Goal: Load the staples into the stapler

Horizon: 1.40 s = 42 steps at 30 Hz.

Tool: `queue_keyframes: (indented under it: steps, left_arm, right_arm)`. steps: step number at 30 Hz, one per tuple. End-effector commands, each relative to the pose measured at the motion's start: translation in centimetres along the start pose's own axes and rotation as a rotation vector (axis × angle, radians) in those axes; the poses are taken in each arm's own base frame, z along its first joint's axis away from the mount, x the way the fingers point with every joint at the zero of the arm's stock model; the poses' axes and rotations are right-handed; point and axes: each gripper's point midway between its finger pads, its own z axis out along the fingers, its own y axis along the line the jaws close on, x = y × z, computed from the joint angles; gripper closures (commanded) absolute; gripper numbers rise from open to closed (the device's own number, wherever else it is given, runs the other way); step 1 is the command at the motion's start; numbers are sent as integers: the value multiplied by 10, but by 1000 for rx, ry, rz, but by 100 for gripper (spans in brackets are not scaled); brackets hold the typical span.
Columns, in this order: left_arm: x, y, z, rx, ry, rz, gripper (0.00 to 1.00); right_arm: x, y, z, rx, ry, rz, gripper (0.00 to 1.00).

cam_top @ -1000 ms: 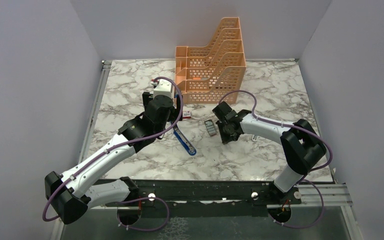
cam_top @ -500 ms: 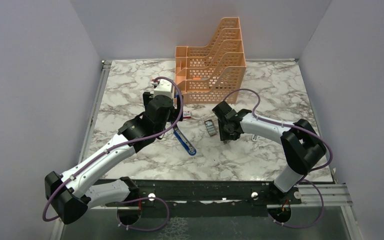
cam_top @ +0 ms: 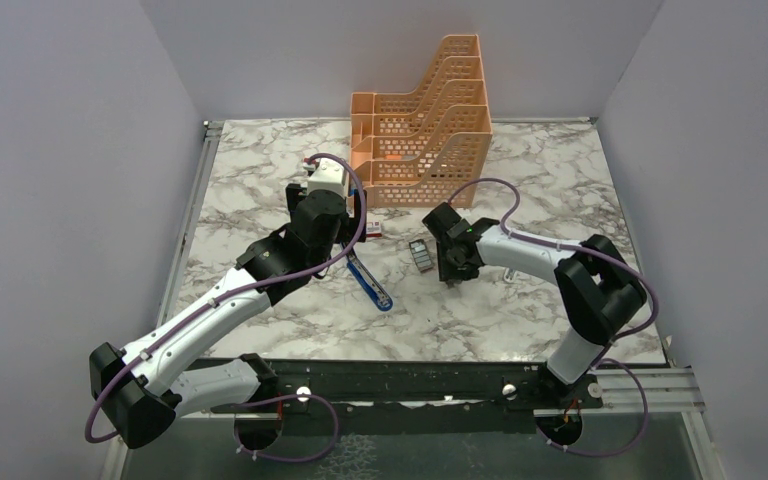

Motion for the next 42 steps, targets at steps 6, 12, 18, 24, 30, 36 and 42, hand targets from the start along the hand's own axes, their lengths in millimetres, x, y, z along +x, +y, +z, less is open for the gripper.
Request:
queue_keyframes:
  steps: [6, 12, 18, 24, 30, 36, 42]
  left_arm:
    - [-1, -7, 2, 30, -7, -21, 6]
    - [1, -8, 3, 30, -3, -20, 6]
    - [2, -8, 4, 31, -1, -20, 6]
    - [2, -9, 4, 30, 1, -17, 6]
    - [2, -9, 5, 30, 2, -13, 6]
    - [3, -8, 5, 27, 2, -11, 6]
    - [3, -9, 6, 26, 4, -11, 6]
  right_arm:
    - [36, -12, -4, 9, 92, -3, 54]
    - [41, -17, -7, 17, 102, -4, 54]
    - [39, -11, -6, -9, 93, 3, 62]
    - [29, -3, -6, -37, 63, 13, 69]
    - [19, -2, -7, -34, 29, 29, 65]
    - [13, -6, -10, -45, -3, 114, 66]
    - [12, -7, -7, -62, 0, 119, 70]
